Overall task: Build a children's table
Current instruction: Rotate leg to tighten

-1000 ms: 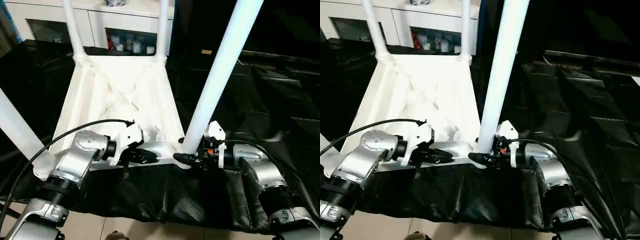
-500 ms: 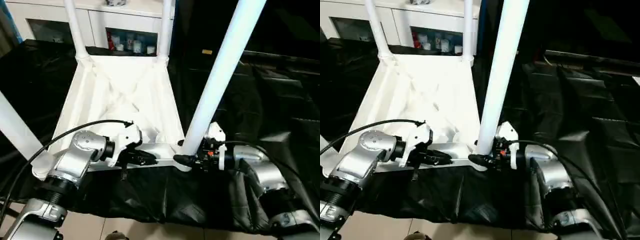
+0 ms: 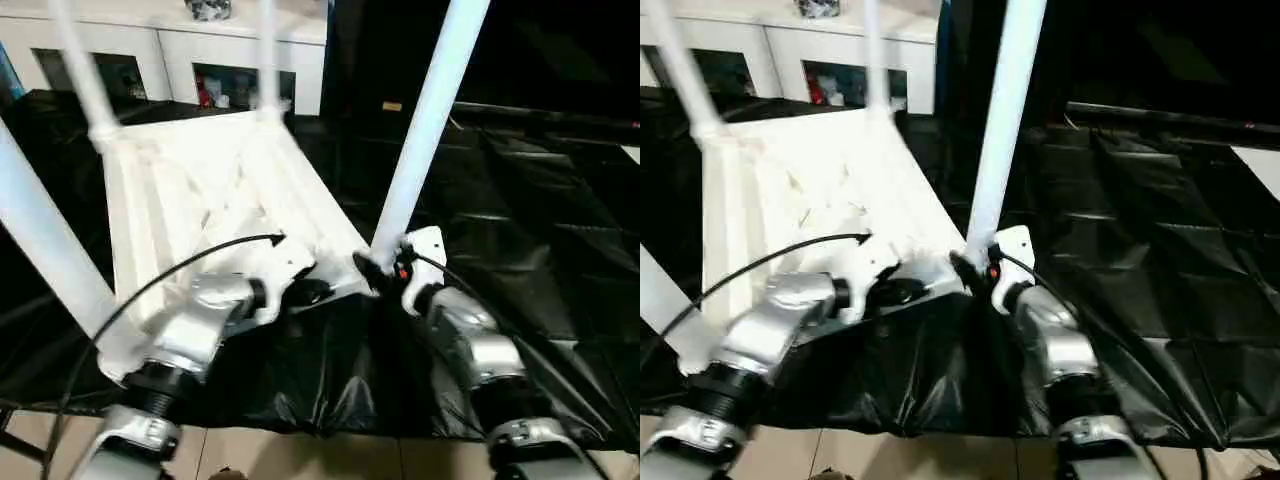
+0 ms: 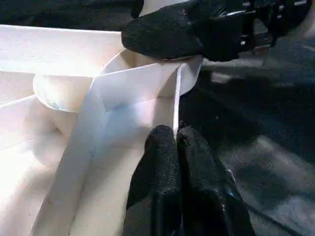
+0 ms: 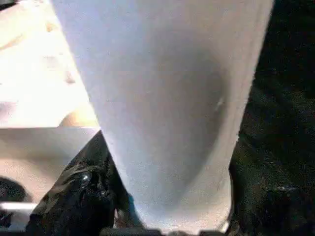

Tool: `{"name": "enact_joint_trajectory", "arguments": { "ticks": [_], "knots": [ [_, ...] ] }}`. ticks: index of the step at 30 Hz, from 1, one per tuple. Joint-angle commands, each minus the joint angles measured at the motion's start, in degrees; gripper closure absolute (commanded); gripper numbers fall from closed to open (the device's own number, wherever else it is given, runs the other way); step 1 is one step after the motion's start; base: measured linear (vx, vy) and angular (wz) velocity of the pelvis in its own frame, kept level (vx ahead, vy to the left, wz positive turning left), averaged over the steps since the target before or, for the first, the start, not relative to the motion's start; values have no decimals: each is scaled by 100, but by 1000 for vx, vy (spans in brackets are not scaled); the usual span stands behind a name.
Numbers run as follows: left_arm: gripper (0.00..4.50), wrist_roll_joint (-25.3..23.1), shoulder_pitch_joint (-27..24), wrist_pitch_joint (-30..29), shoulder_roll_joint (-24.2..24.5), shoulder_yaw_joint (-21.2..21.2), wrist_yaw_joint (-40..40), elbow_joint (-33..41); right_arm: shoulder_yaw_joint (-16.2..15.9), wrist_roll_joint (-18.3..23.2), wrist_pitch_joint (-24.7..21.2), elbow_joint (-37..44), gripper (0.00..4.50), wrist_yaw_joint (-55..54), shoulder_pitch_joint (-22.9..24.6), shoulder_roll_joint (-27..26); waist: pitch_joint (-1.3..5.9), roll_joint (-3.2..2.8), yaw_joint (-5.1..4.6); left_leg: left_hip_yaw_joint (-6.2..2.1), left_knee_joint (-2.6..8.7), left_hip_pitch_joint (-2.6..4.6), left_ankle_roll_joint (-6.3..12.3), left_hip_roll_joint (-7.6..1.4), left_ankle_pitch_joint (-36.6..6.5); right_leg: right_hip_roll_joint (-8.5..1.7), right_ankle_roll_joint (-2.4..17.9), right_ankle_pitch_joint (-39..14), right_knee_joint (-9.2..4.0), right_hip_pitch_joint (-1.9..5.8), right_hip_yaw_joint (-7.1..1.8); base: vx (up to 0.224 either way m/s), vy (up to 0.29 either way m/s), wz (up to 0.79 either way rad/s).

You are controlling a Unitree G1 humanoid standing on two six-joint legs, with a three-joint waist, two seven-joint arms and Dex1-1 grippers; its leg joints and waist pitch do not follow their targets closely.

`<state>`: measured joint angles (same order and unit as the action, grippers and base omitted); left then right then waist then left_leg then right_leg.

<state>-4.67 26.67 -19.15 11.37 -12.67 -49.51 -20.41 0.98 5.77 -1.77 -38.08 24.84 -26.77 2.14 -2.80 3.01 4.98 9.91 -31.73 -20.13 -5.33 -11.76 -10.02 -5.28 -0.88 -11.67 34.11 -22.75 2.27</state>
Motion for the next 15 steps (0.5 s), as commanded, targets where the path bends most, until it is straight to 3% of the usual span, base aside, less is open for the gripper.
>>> {"name": "enact_joint_trajectory", "arguments": {
  "ticks": [1, 7, 11, 15],
  "knots": [
    [450, 50, -86, -53, -458, -562, 51, 13, -691, -447, -15, -215, 150, 160, 50, -400, 194, -13, -9, -39, 469, 2, -64, -116, -2170, -239, 639, -2334, -533, 98, -171, 0, 0, 0],
    [450, 84, -133, -52, -179, -480, -133, 105, -560, -217, 104, -174, 103, 589, 54, -186, 213, -16, -2, -1, 445, -18, 37, -112, -1860, -212, 813, -1698, -474, 134, -183, 0, 0, 0],
    [450, 110, -147, 9, 45, -425, -388, 129, -672, -190, 166, -43, 70, 1042, 101, 53, 231, -14, 10, 15, 426, -34, 119, -111, -1637, -209, 946, -1342, -434, 175, -176, 0, 0, 0],
    [450, 229, -99, 172, 316, -363, -794, 124, -828, -49, 187, 159, 70, 1997, 152, 400, 256, -13, 13, 17, 408, -45, 177, -109, -1373, -211, 977, -1138, -408, 205, -171, 0, 0, 0]
  ]
}}
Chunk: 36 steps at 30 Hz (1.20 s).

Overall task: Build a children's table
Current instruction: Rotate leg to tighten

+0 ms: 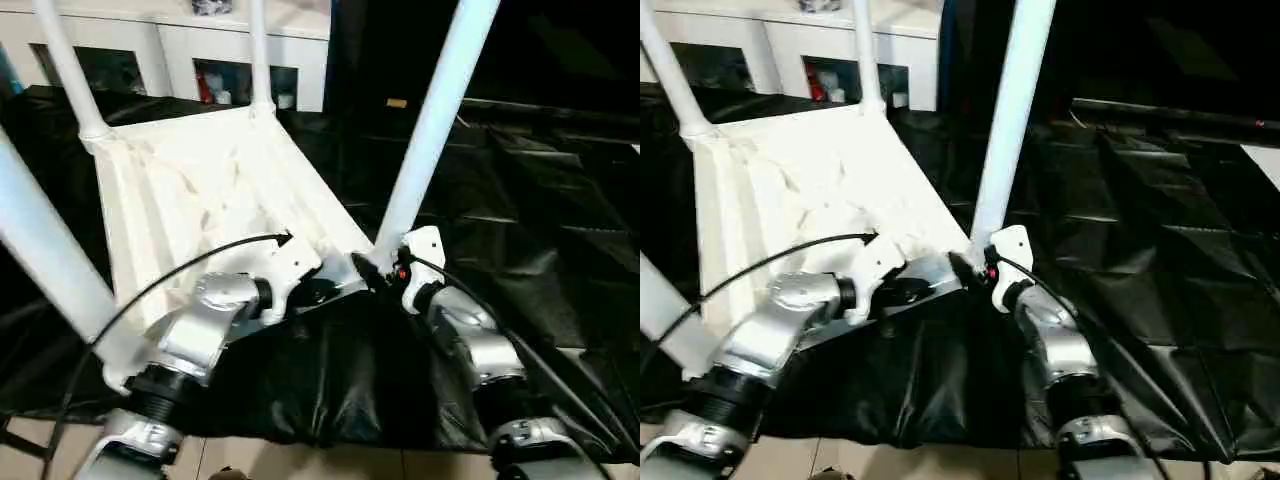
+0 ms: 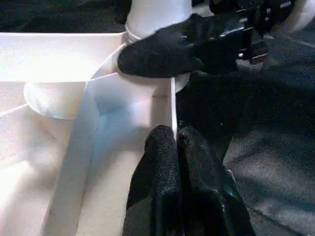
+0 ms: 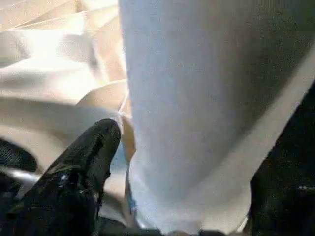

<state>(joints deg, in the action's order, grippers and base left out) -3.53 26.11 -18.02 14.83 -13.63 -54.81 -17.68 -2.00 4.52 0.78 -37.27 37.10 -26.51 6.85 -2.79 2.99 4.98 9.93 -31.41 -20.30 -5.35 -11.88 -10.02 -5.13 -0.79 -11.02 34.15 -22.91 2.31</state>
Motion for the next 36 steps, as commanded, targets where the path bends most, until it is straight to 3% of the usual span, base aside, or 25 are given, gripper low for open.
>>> {"name": "enact_joint_trajectory", "arguments": {
  "ticks": [1, 3, 6, 13, 23, 31, 36],
  "knots": [
    [450, 136, -37, 65, -7, -257, -309, -148, -545, 97, -71, 107, 70, 888, 132, -37, 265, -15, 18, 16, 358, -27, 221, -97, -1268, -214, 1028, -983, -385, 235, -169, 0, 0, 0],
    [450, 207, -1, 90, 91, -230, -500, -160, -612, 203, -120, 241, 70, 1381, 155, 105, 284, -11, 10, 41, 316, -18, 333, -87, -942, -188, 1243, -321, -316, 242, -169, 0, 0, 0],
    [450, 355, 56, 215, 239, -214, -912, -210, -769, 283, -157, 398, 70, 2078, 162, 324, 288, -9, 17, 56, 286, -14, 498, -84, -787, -180, 1397, 5, -285, 255, -158, 0, 0, 0],
    [450, 475, 163, 295, 418, -252, -1365, -354, -988, 500, -467, 594, 110, 2923, 97, 475, 261, -30, 65, 54, 323, 31, 391, -127, -1211, -229, 1422, -703, -335, 232, -165, 0, 0, 0],
    [450, 452, 307, 466, 634, -340, -1677, -583, -1238, 551, -788, 792, 184, 3633, 170, 610, 259, -12, 171, 65, 308, 25, 336, -127, -1090, -237, 1371, -714, -313, 233, -164, 0, 0, 0],
    [450, 430, 285, 485, 649, -320, -1735, -609, -1206, 560, -823, 830, 190, 3589, 231, 570, 266, -12, 169, 52, 316, 20, 258, -124, -1131, -243, 1329, -796, -314, 234, -164, 0, 0, 0],
    [450, 404, 230, 419, 623, -256, -1459, -592, -880, 449, -734, 691, 190, 2749, 302, 368, 259, -13, 166, 55, 317, 16, 265, -119, -1124, -238, 1336, -749, -314, 232, -163, 0, 0, 0]
  ]
}}
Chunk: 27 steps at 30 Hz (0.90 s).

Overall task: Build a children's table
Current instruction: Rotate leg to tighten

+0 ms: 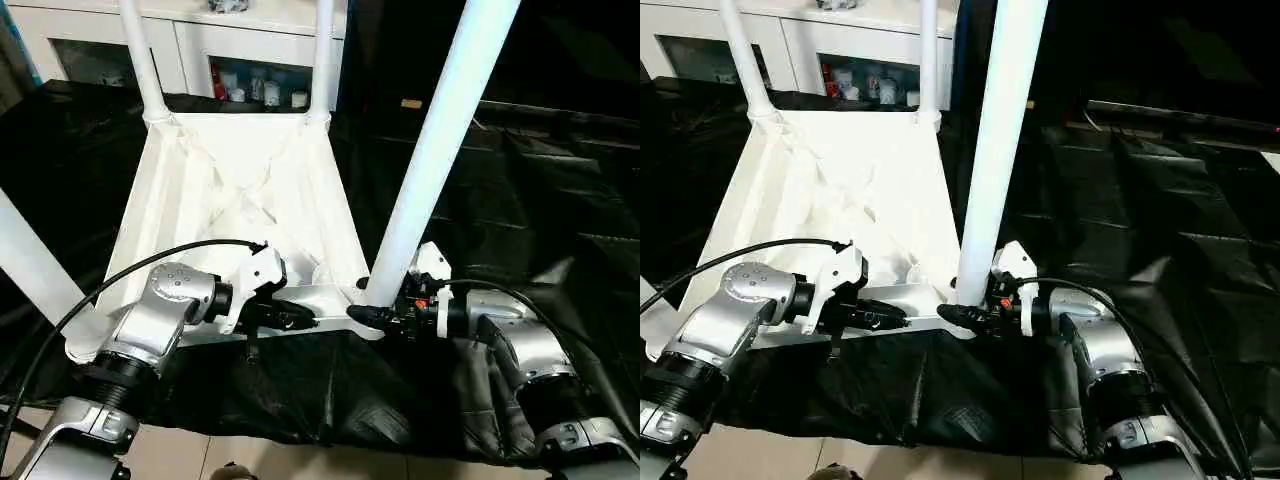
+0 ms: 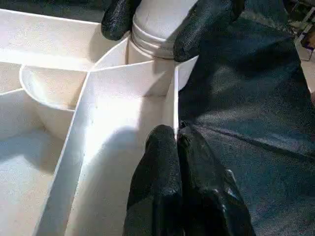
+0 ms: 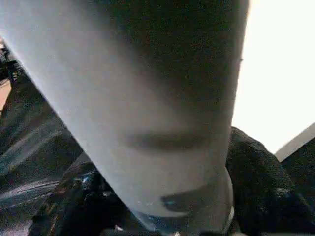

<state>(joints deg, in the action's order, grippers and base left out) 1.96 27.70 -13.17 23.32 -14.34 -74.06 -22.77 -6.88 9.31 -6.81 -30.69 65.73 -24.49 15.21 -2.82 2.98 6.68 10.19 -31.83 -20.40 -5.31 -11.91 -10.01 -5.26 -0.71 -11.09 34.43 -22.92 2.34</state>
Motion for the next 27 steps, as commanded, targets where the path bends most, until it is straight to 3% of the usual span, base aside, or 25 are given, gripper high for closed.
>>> {"name": "enact_joint_trajectory", "arguments": {
  "ticks": [1, 2, 3, 5, 6, 9, 10, 12, 15, 19, 21, 23, 27],
  "knots": [
    [450, -163, 49, -117, -270, -161, 603, -52, -286, -114, 121, -115, 190, -495, 67, -547, 255, -27, -15, 26, 373, 33, 220, -117, -1198, -231, 1307, -853, -356, 221, -171, 0, 0, 0],
    [450, -200, 7, -218, -361, -113, 869, 10, -83, -276, 310, -404, 190, -1238, 4, -699, 242, -20, -41, 17, 395, 27, 130, -119, -1373, -248, 1261, -1140, -378, 210, -175, 0, 0, 0],
    [450, -200, 7, -218, -361, -113, 869, 10, -83, -276, 310, -404, 190, -1238, 4, -699, 226, -25, -50, 16, 412, 43, 65, -118, -1502, -258, 1221, -1389, -413, 189, -180, 0, 0, 0],
    [450, -274, -76, -375, -616, -83, 1328, 108, 259, -378, 375, -831, 191, -2382, -135, -948, 202, -23, -88, -36, 450, 63, -104, -109, -1955, -280, 910, -2412, -506, 170, -173, 0, 0, 0],
    [450, -295, -121, -475, -787, -73, 1558, 159, 424, -388, 332, -990, 191, -2948, -194, -1086, 189, -20, -125, -47, 460, 81, -148, -116, -2104, -280, 835, -2620, -539, 129, -178, 0, 0, 0],
    [450, -364, -167, -602, -1062, -81, 1949, 217, 606, -414, 312, -1162, 191, -3701, -257, -1310, 192, -24, -185, -79, 473, 59, -187, -104, -2232, -274, 708, -2833, -566, 136, -160, 0, 0, 0],
    [450, -448, -187, -650, -1260, -150, 2187, 248, 642, -445, 318, -1218, 191, -4090, -266, -1503, 191, -36, -211, -82, 487, 41, -193, -117, -2223, -271, 677, -2753, -566, 134, -167, 0, 0, 0],
    [450, -521, -195, -675, -1422, -204, 2394, 256, 634, -480, 321, -1212, 191, -4315, -252, -1665, 181, -21, -195, -72, 474, 72, -150, -94, -2326, -249, 585, -2797, -601, 90, -169, 0, 0, 0],
    [450, -585, -215, -730, -1602, -311, 2564, 277, 392, -712, 401, -1176, 191, -4339, -252, -1787, 184, -15, -191, -72, 477, 45, -103, -87, -2322, -243, 539, -2738, -605, 99, -171, 0, 0, 0],
    [450, -631, -243, -759, -1617, -391, 2626, 329, 467, -676, 564, -1290, 191, -4415, -333, -1810, 199, -32, -189, -58, 475, 34, -70, -95, -2220, -225, 614, -2308, -560, 101, -181, 0, 0, 0],
    [450, -663, -256, -764, -1533, -410, 2572, 370, 460, -644, 652, -1262, 135, -4322, -319, -1775, 201, -31, -188, -48, 472, 21, -46, -92, -2143, -217, 668, -2124, -547, 114, -182, 0, 0, 0],
    [450, -722, -242, -783, -1418, -394, 2530, 366, 452, -603, 688, -1193, 135, -4177, -283, -1691, 208, -35, -185, -38, 468, 20, -28, -93, -2048, -211, 720, -1956, -532, 125, -185, 0, 0, 0],
    [450, -749, -225, -782, -1265, -332, 2425, 366, 380, -620, 706, -1115, 92, -3837, -275, -1505, 214, -43, -180, -25, 459, 14, -7, -94, -1937, -199, 811, -1653, -502, 144, -185, 0, 0, 0]
  ]
}}
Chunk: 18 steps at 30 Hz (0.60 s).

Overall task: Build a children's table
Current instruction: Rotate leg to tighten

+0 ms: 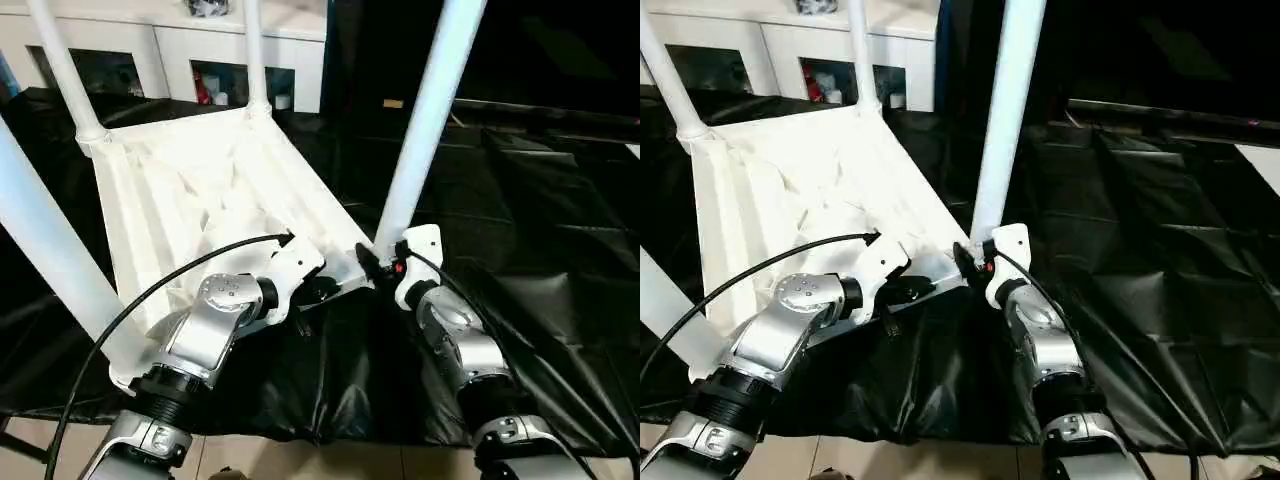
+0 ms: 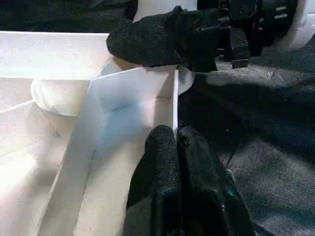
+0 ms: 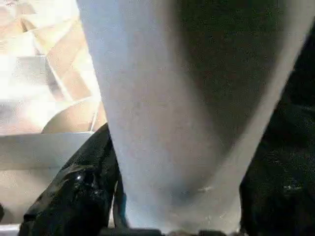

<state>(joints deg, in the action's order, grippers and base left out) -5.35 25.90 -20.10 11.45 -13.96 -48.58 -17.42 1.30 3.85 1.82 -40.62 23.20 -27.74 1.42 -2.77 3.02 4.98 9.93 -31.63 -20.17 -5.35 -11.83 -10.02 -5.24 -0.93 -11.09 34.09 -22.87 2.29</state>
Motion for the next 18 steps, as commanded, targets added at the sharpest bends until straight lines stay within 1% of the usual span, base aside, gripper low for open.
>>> {"name": "enact_joint_trajectory", "arguments": {
  "ticks": [1, 2, 3, 6, 7, 8, 9, 10, 11, 12, 13, 14, 15, 16, 17, 18],
  "knots": [
    [450, -15, -43, -80, -48, -373, -161, -168, -457, -86, -156, -104, 85, 486, 50, -94, 210, -42, -13, -2, 441, -21, 12, -102, -1920, -204, 844, -1645, -463, 153, -177, 0, 0, 0],
    [450, 36, -37, -88, 88, -400, -351, -143, -544, -111, -130, -40, 73, 818, 46, 43, 212, -46, -8, 0, 440, -13, 25, -102, -1922, -207, 842, -1692, -472, 153, -174, 0, 0, 0],
    [450, 78, -35, -104, 172, -423, -493, -122, -598, -99, -110, -1, 73, 1044, 44, 124, 217, -36, -11, 0, 434, -23, 50, -100, -1888, -205, 847, -1669, -464, 164, -175, 0, 0, 0],
    [450, 110, -32, -48, 331, -443, -745, -97, -721, -29, -126, 142, 73, 1595, 71, 313, 227, -38, -20, 1, 429, -44, 88, -103, -1698, -203, 915, -1418, -435, 189, -171, 0, 0, 0],
    [450, 154, -26, -17, 386, -446, -884, -90, -766, 4, -144, 200, 73, 1813, 78, 386, 238, -27, -18, 7, 410, -40, 123, -106, -1574, -199, 987, -1224, -410, 199, -170, 0, 0, 0],
    [450, 296, -15, 38, 499, -432, -1215, -59, -878, 88, -208, 344, 73, 2328, 97, 553, 244, -24, -19, 22, 388, -37, 175, -104, -1393, -195, 1081, -933, -382, 204, -174, 0, 0, 0],
    [450, 363, -3, 110, 566, -436, -1402, -55, -943, 141, -249, 431, 73, 2614, 113, 642, 258, -25, -9, 25, 370, -29, 213, -100, -1281, -185, 1133, -739, -359, 219, -169, 0, 0, 0],
    [450, 436, 12, 121, 617, -414, -1550, -64, -1018, 191, -282, 520, 73, 2905, 135, 735, 270, -18, -5, 41, 341, -29, 324, -90, -1042, -168, 1249, -318, -311, 230, -165, 0, 0, 0],
    [450, 483, 23, 124, 650, -399, -1641, -74, -1063, 219, -299, 572, 73, 3093, 146, 792, 270, -26, 4, 56, 319, -17, 422, -92, -851, -164, 1365, 25, -279, 227, -161, 0, 0, 0],
    [450, 534, 46, 232, 679, -367, -1741, -129, -1117, 290, -373, 653, 73, 3356, 164, 864, 269, -24, 3, 60, 314, -19, 461, -91, -792, -167, 1418, 121, -271, 232, -158, 0, 0, 0],
    [450, 562, 61, 308, 693, -344, -1791, -167, -1147, 335, -425, 702, 73, 3512, 174, 906, 269, -20, 19, 66, 303, -7, 538, -88, -775, -170, 1478, 161, -270, 245, -153, 0, 0, 0],
    [450, 628, 77, 368, 705, -307, -1887, -208, -1198, 386, -477, 767, 73, 3718, 188, 963, 265, -12, 27, 73, 303, -2, 576, -93, -791, -179, 1515, 91, -277, 242, -155, 0, 0, 0],
    [450, 679, 104, 420, 750, -301, -2008, -252, -1280, 422, -527, 827, 73, 3958, 197, 1040, 258, -15, 32, 72, 309, 0, 570, -102, -828, -185, 1520, 10, -281, 241, -154, 0, 0, 0],
    [450, 682, 106, 423, 754, -301, -2017, -255, -1286, 424, -530, 830, 87, 3975, 197, 1046, 251, -23, 47, 65, 324, 6, 533, -114, -929, -199, 1513, -207, -295, 239, -150, 0, 0, 0],
    [450, 710, 121, 440, 783, -302, -2087, -279, -1334, 437, -549, 855, 87, 4101, 199, 1086, 239, -32, 45, 64, 338, 12, 471, -124, -1060, -208, 1492, -419, -315, 226, -154, 0, 0, 0],
    [450, 718, 163, 484, 873, -342, -2215, -331, -1425, 458, -596, 912, 97, 4384, 202, 1167, 238, -29, 44, 61, 342, 15, 443, -125, -1119, -207, 1477, -512, -320, 229, -153, 0, 0, 0]
  ]
}}
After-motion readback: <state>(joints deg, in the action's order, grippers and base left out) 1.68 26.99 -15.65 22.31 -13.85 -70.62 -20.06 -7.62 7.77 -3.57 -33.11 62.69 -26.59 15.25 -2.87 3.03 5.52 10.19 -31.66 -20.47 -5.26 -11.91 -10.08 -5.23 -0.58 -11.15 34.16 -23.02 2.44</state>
